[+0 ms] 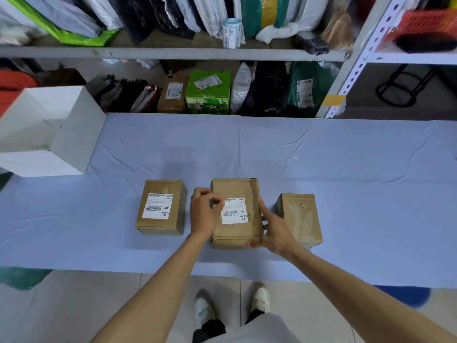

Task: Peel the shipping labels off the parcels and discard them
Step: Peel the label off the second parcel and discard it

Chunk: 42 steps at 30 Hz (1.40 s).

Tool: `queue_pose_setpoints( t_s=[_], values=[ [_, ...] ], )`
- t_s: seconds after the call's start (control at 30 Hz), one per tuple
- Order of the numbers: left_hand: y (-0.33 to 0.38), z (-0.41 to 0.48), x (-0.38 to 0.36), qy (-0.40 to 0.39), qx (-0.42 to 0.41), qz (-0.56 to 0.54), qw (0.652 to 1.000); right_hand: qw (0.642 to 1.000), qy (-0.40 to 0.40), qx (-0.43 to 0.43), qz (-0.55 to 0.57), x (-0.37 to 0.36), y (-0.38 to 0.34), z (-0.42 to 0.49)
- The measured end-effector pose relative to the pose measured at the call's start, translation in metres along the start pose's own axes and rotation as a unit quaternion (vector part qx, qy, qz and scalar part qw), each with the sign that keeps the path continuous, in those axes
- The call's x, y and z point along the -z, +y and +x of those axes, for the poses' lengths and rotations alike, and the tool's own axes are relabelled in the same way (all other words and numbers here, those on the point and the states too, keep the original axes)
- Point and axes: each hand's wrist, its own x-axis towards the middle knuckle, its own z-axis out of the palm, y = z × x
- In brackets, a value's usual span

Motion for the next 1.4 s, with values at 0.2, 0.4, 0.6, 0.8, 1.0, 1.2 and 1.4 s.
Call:
queue_pose_setpoints(
  t_s=[0.2, 0.4, 0.6, 0.8, 1.0, 1.2, 1.4],
  values=[
    [-0.0043, 0.0033, 0.0005, -0.023, -0.035, 0.004, 0.999, 1.000, 0.002, 0.001, -0.001, 0.0006, 0.0003, -0.0011],
    [-0.0061, 0.0067, 0.0032, -0.036, -0.011, -0.032, 0.999, 1.000, -0.003, -0.003, 0.005, 0.0008, -0.0009, -0.0005],
    [-0.0046, 0.0094, 0.0059, -0.049, 0.006, -0.048, 0.998, 1.000, -0.002, -0.001, -0.003, 0.0007, -0.0031, -0.0005],
    [-0.0039, 0.0062, 0.0074, -0.059, 0.010, -0.068, 0.996, 0.999, -0.006, 0.021, -0.030, 0.0013, -0.0045, -0.0002],
    [-0.0036, 0.0056, 0.0076, -0.068, 0.010, -0.072, 0.995, 0.999, -0.011, 0.022, -0.033, 0.0024, -0.0025, 0.0045],
    [-0.0037, 0.0029, 0.0067, -0.068, 0.012, -0.074, 0.995, 0.999, -0.010, 0.012, -0.028, 0.0014, 0.0000, 0.0047],
    [-0.0063, 0.0001, 0.0010, -0.058, 0.009, -0.085, 0.995, 0.999, 0.002, 0.022, -0.028, 0.0024, 0.0018, 0.0057]
  ],
)
